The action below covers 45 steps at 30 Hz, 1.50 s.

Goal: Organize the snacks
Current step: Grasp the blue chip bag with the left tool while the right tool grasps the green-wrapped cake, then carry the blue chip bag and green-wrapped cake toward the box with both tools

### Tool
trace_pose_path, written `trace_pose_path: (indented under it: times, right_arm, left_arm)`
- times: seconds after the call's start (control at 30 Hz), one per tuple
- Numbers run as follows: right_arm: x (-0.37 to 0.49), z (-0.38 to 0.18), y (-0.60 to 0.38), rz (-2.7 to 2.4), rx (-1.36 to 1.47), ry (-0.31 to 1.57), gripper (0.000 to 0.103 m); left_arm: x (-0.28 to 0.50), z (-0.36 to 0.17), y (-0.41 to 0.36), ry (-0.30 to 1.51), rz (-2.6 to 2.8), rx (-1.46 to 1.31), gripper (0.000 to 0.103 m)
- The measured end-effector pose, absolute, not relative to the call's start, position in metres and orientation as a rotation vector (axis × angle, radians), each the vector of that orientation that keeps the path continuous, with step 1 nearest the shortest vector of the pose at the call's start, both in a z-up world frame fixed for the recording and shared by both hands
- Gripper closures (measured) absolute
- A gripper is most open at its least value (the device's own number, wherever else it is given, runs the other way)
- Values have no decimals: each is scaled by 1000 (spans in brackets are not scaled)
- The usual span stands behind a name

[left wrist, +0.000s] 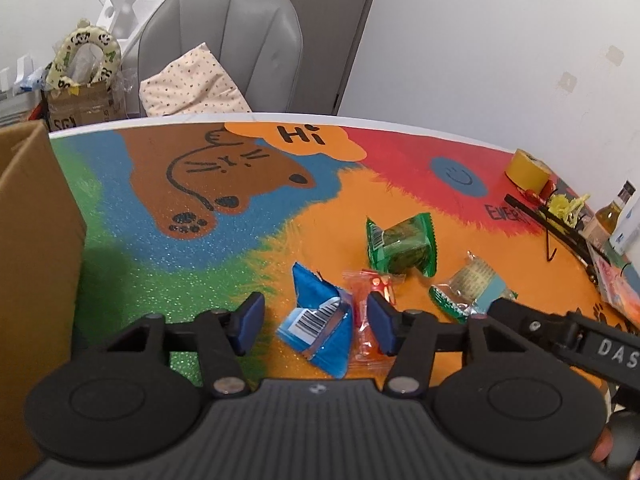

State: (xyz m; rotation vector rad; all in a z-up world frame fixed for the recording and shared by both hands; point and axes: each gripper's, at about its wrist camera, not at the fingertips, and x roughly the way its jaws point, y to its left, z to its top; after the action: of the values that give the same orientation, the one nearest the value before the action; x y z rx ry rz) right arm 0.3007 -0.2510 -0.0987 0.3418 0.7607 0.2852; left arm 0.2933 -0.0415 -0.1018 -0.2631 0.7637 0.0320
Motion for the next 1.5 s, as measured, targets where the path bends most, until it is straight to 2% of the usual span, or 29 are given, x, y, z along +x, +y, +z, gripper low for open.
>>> trace_pose_path:
  times: [0.27,0.33,0.7,0.8,0.87,0.93,1.5]
  right_arm:
    - [313,-105,-237,281,337,771,35]
    - [317,-105,-234,270,340,771,35]
    - [336,-105,-209,167,222,771,35]
    - [333,-106,-200,133,143,762,44]
    - [329,-107,-199,114,97,748,57]
    - [325,-107,-203,130,88,738,58]
    - [272,-93,-238,191,181,714,60]
  left_arm:
    - [294,-106,-41,766,33,-236,69]
    - [293,-106,-40,768,23,-247,71]
    - [290,-94,-30,731,30,-283,71]
    - [290,-90,-26,722,41,-291,71]
    - [289,-87,-26,712,44,-290,71]
    - [287,-84,-27,706,44,-286,71]
    - [246,-69,-44,707,28,-255,71]
